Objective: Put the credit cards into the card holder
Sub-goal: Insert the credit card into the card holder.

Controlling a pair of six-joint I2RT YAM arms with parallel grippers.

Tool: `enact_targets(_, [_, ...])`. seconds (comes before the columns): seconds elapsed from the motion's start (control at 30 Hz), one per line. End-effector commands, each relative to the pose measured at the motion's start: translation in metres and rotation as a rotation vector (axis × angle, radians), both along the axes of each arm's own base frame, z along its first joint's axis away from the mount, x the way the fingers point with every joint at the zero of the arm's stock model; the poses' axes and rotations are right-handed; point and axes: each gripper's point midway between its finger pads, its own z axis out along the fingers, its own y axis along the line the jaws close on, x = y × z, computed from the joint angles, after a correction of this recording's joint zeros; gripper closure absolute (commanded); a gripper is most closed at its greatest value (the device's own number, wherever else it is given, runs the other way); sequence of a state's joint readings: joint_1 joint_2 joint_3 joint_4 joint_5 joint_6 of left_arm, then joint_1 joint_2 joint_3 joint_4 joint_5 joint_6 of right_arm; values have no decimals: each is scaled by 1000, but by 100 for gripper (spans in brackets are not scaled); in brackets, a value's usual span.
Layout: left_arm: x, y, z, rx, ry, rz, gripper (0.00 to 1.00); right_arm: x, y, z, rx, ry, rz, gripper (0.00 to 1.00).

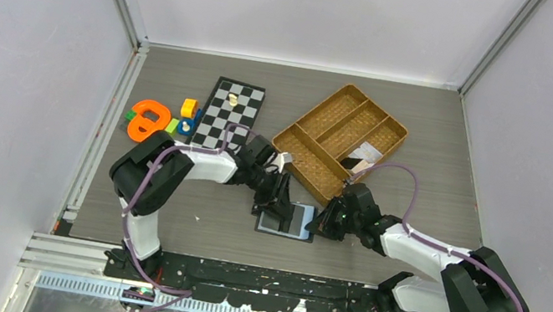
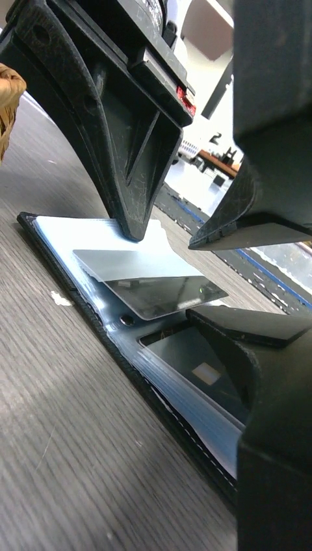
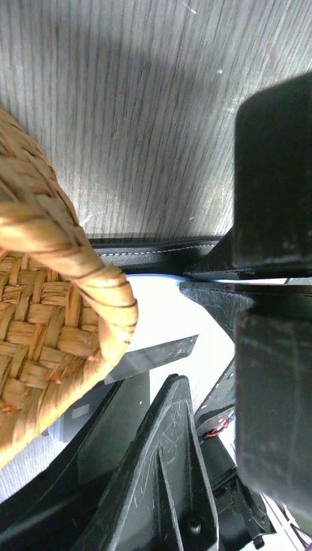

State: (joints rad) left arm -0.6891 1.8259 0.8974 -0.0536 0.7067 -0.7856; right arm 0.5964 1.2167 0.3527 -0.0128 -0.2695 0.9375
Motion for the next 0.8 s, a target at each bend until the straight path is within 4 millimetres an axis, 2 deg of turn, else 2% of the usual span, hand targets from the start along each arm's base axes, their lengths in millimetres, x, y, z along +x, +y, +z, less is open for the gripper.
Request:
enact_targets(0.0, [6,23,-2,141,-79,-5,59,-4,-13,-9,-64,8,-24,99])
enact_targets(0.1, [6,27,2,162,-92,-9,57,-4,-13,-8,-62,8,-23,99])
enact_targets(0.23, [2,23,5,139,-84,-18,56,-4,-12,-8,-56,8,-22,98])
enact_targets(0.43, [-3,14,3,102,-66,-22,58,-4,-12,-4,-46,2,-28,77])
enact_targets(0.5, [-2,12,4,92,-75,-19,58,-5,-13,-4,-49,2,-31,74])
enact_targets(0.77, [-6,7,3,77,-69,-32,58,-5,-16,-2,-54,-5,-43,77])
